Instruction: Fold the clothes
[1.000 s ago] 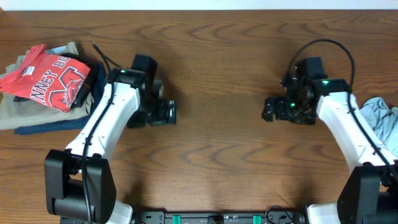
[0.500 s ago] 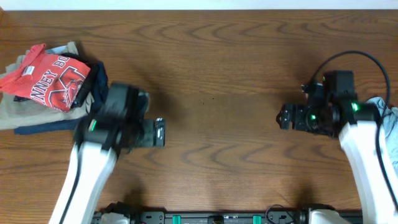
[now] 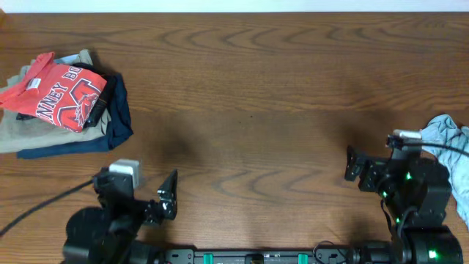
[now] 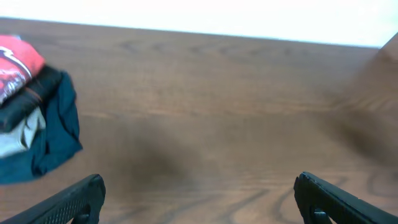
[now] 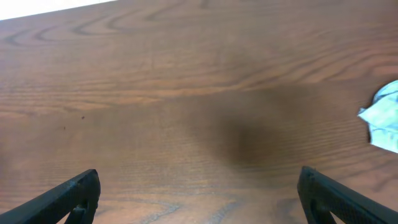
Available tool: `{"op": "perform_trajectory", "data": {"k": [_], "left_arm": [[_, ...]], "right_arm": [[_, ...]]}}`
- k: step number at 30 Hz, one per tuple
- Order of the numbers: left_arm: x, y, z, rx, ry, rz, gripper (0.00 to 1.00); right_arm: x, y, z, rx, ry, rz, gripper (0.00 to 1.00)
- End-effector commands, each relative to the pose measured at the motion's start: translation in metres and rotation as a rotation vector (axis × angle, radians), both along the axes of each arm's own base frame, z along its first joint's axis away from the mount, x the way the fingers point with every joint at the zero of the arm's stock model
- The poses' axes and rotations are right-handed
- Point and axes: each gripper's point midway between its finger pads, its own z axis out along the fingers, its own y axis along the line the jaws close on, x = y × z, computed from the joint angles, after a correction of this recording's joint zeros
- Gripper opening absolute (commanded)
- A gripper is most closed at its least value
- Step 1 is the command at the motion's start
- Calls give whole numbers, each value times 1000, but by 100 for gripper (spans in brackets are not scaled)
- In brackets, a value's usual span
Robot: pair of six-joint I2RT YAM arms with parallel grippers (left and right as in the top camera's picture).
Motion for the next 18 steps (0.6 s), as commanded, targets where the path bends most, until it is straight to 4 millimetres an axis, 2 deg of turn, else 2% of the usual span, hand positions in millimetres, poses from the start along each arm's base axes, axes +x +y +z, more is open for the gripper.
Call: {"op": "perform_trajectory", "data": {"k": [1,18], "left_arm": [[-3,3,2,2,-24,11,98],[-3,3,2,2,-23,11,98]], "right_arm": [[-5,-1,-4,-1,10,-15,99],[-36,-1,-40,-3,203,-14,99]]}}
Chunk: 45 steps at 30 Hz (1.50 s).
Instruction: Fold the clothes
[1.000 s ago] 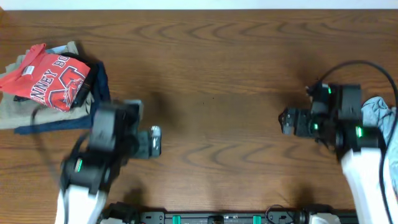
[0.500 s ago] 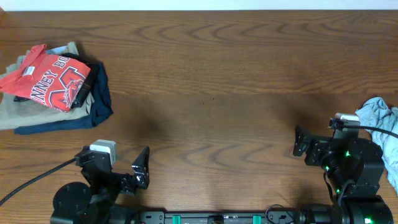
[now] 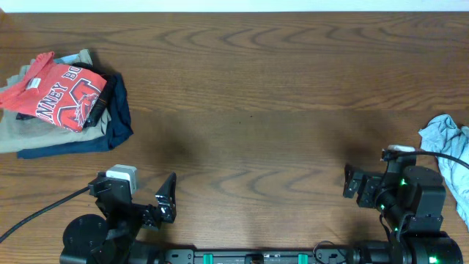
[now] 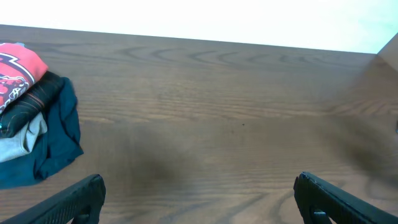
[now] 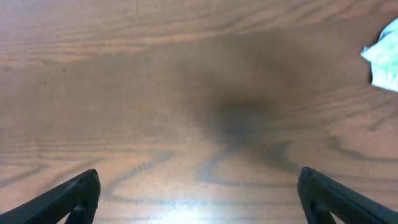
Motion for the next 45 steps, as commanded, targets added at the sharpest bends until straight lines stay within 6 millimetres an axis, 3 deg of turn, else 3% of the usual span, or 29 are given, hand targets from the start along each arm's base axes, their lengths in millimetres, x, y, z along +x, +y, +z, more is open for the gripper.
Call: {"op": "perform_trajectory", "data": {"k": [1,10,22,30,35,40,45], "left_arm": [[1,2,-1,6,-2,11,98],[1,2,-1,6,-2,11,98],[1,2,-1,6,-2,11,98],[1,2,-1,6,-2,11,98],[1,2,-1,6,-2,11,98],[1,2,-1,6,-2,11,98],[1,2,-1,6,-2,11,98]], "right_arm": [[-4,0,-4,-3,10,-6,99],[-13,-2,2,-10,-104,-9,99],[21,6,2,3,-530,23,99],[45,10,18,-75,-747,74,99],[53,10,5,-76,-795,66,99],[52,10,-14,-125,-719,90,99],[52,10,-12,-131,-725,90,99]]}}
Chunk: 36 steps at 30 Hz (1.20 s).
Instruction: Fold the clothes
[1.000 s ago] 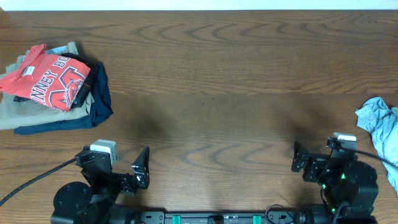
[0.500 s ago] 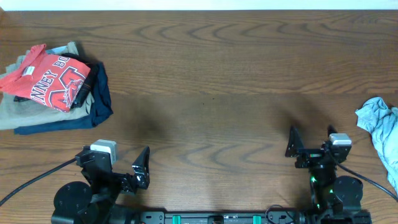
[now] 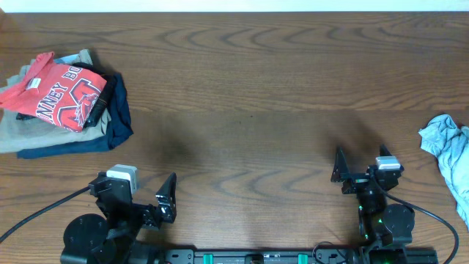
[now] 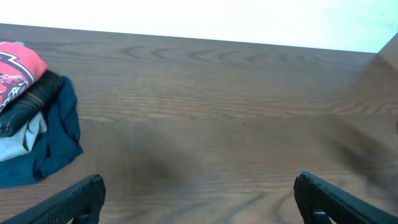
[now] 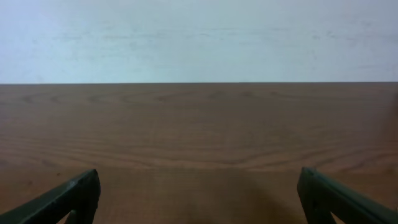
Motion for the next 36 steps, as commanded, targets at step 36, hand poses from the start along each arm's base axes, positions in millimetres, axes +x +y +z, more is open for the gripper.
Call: {"op": "perform_trajectory", "data": {"k": [36], "left_arm": [[2,10,-1,8,-3,56,98]], "right_arm": [[0,1,0,-31,-4,0,99]]}}
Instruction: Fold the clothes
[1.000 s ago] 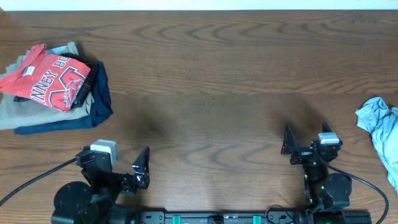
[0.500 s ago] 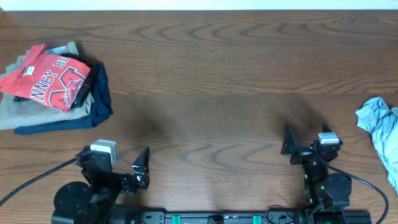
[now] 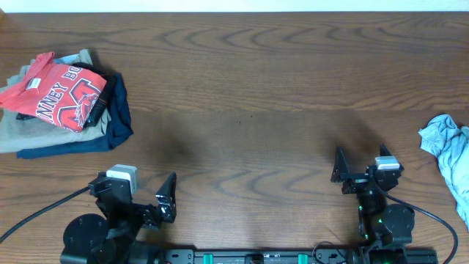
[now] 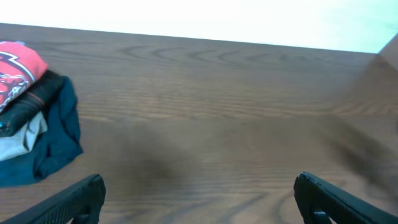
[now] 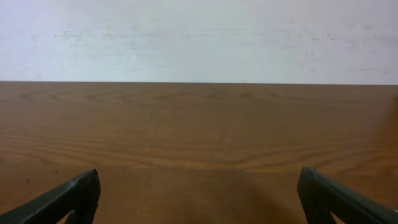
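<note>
A stack of folded clothes [image 3: 62,110] lies at the far left, a red printed shirt [image 3: 55,92] on top of navy and beige pieces; the left wrist view shows the stack [image 4: 37,130] at its left edge. A crumpled light-blue garment [image 3: 447,147] lies at the table's right edge, out of both wrist views. My left gripper [image 3: 135,191] [image 4: 199,193] sits open and empty at the near edge, left of centre. Near the same edge, right of centre, my right gripper [image 3: 360,167] [image 5: 199,193] is also open and empty, well left of the blue garment.
The brown wooden table [image 3: 249,81] runs the full width of the overhead view. A pale wall [image 5: 199,37] stands behind its far edge. Black cables [image 3: 37,209] trail from both arm bases along the near edge.
At first both arms stood a little out over the table, the right one close to the light-blue garment, its camera looking down. Then both sat lower toward the near edge. By 1.2 s ago the right arm was drawn back left, looking level across the table; both remain so.
</note>
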Available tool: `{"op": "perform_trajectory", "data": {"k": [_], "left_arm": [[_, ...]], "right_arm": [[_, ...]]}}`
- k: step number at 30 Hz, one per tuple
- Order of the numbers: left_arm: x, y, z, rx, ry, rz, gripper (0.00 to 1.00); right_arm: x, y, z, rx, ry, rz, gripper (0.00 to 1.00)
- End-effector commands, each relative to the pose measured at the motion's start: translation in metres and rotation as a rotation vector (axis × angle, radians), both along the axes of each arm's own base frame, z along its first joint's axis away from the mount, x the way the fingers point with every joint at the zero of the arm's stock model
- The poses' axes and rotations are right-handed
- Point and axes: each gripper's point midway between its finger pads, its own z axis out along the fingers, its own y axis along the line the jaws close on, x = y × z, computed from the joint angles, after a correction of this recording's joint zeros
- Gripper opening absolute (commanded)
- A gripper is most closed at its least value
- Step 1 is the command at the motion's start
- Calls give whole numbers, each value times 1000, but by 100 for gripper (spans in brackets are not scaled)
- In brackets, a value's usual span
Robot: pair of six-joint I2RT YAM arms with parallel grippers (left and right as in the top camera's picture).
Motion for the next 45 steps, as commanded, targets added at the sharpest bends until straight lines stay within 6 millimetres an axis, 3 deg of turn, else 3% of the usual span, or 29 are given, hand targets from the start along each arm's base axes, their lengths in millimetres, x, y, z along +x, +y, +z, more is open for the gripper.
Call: {"op": "perform_trajectory", "data": {"k": [1,5,10,18,28,33,36,45], "left_arm": [[0,12,-7,14,18,66,98],[-2,27,-30,18,62,151,98],[3,29,-63,18,59,163,98],[38,26,-98,-5,-70,157,98],[77,24,-100,48,-358,133,98],[77,23,-106,94,-341,119,98],[75,23,-120,97,-280,116,98],[75,23,-119,97,-283,116,98]], "right_arm": [[0,1,0,-16,-3,0,99],[0,1,0,-16,-3,0,99],[0,1,0,-16,-3,0,99],[0,1,0,-16,-3,0,99],[0,1,0,-16,-3,0,99],[0,1,0,-16,-3,0,99],[0,1,0,-16,-3,0,99],[0,1,0,-16,-3,0,99]]}}
